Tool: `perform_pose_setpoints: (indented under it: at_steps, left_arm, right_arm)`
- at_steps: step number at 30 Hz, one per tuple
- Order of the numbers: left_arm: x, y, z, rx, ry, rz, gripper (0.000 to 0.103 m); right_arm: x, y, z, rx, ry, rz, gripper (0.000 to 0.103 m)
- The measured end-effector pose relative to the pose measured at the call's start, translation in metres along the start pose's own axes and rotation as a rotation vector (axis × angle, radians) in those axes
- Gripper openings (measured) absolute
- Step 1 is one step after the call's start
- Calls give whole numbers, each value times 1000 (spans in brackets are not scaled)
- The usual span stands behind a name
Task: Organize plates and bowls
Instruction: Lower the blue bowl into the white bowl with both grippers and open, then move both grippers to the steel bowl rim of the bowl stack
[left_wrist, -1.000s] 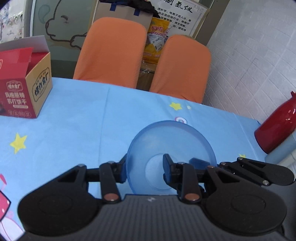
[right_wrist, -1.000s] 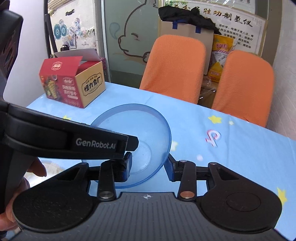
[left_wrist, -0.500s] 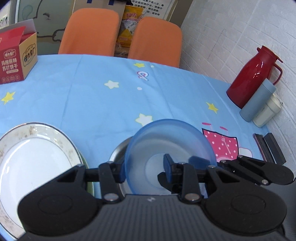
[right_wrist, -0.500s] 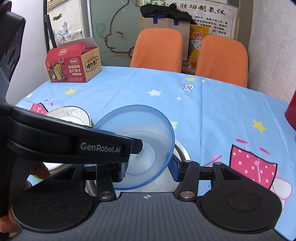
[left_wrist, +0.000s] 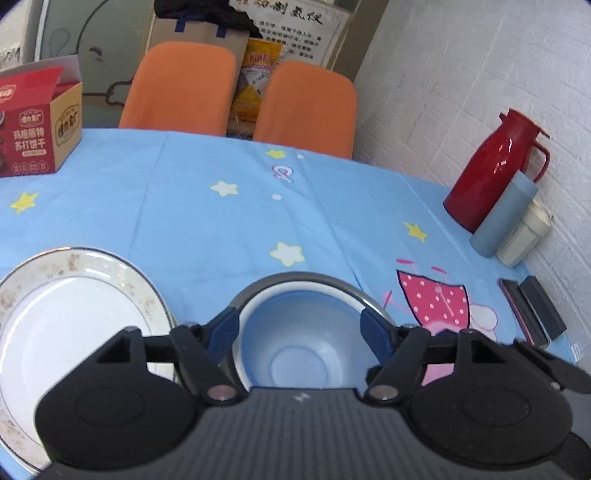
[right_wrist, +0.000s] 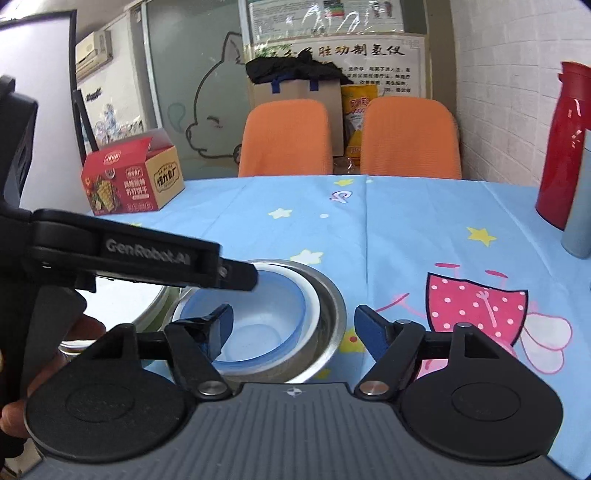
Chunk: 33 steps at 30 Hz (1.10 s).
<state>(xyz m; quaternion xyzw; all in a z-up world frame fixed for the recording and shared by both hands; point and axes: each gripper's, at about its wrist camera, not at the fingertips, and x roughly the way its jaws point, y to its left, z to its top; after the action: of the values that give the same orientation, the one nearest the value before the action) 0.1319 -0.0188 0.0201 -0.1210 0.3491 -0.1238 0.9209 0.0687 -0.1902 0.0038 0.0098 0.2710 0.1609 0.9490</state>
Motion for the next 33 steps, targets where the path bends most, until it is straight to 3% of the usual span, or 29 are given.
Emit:
perform_pose_setpoints:
  at_steps: [3,7,14,21,23,26,28,33]
  left_arm:
    - [-18,9,-2,-60,-74,5,77]
    - [-29,14,-5,-78,-125,66,98]
    - [-28,20,-6,-73,-116,92,98]
    - [-12,17,-16,38,-60,136,98]
    - [-10,15,-16,120,-48,108,98]
    - [-7,18,-14,253,25,-88,98]
    - [-4,22,-11,272,61,-152,98]
    - [9,32,-2,278,109,-133,98]
  right_arm:
    - [-15,-8,-14,109,-55,-8,103]
    - [-20,-19,-30,229,-68,-10,103]
    - [-14,-27,-36,260,-37,-17,103]
    - [-8,-23,-39,244,-7,-6,103]
    - [-7,-22,-38,234,-2,-9,103]
    - [-8,-23,-36,231,-7,-15,103]
    - [-8,-24,-34,233,-16,-19,103]
    - [0,-24,-26,214,-14,-33,103]
